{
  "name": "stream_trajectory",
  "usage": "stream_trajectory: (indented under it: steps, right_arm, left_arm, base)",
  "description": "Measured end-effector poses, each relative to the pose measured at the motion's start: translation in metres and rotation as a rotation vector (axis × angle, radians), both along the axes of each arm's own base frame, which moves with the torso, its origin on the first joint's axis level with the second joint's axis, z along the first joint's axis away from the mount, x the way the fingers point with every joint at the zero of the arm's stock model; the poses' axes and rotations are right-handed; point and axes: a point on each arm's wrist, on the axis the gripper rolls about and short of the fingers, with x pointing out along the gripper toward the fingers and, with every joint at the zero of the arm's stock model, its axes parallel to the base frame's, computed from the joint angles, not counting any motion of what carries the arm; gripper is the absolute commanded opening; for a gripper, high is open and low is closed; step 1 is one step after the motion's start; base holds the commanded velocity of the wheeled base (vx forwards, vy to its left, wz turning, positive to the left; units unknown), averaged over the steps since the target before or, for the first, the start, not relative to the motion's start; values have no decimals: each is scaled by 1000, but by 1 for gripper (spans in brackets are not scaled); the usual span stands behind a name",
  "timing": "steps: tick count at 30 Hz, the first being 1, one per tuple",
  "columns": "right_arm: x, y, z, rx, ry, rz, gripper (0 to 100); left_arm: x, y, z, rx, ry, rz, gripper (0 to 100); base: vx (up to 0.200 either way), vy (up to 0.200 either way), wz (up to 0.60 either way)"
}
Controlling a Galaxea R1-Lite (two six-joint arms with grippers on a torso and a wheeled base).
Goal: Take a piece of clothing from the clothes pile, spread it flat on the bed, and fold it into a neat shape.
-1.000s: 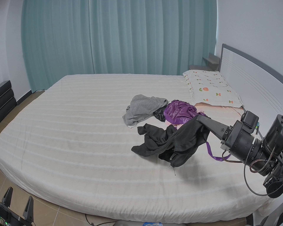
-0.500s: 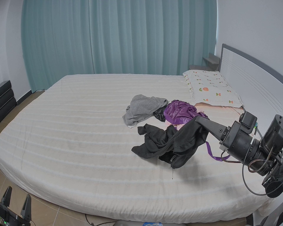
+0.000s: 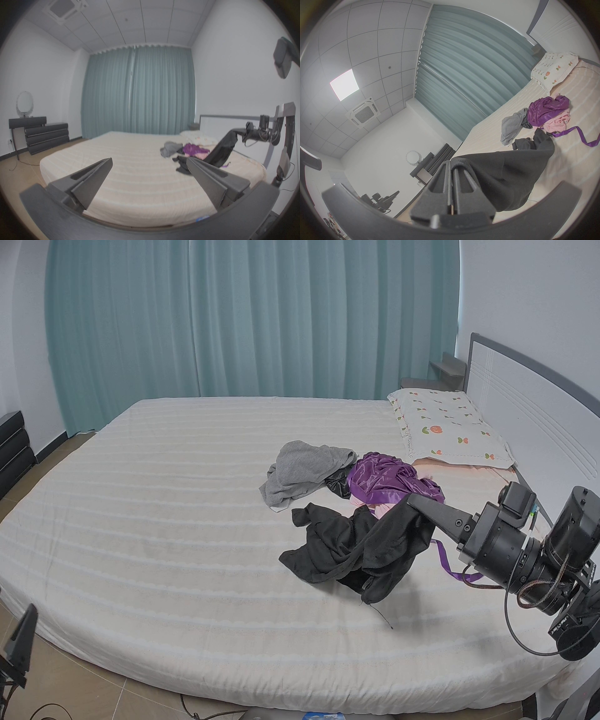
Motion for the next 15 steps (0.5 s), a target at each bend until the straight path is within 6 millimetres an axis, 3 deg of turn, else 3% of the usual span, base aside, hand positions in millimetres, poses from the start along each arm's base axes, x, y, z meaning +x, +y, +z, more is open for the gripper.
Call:
stream_trajectory:
  steps: [15]
  right_arm:
    - [4,1,-3,-6,7,-8,0]
  left_arm:
    - [112,-20,-30,47,580,-252,100]
  base:
    - [0,0,0]
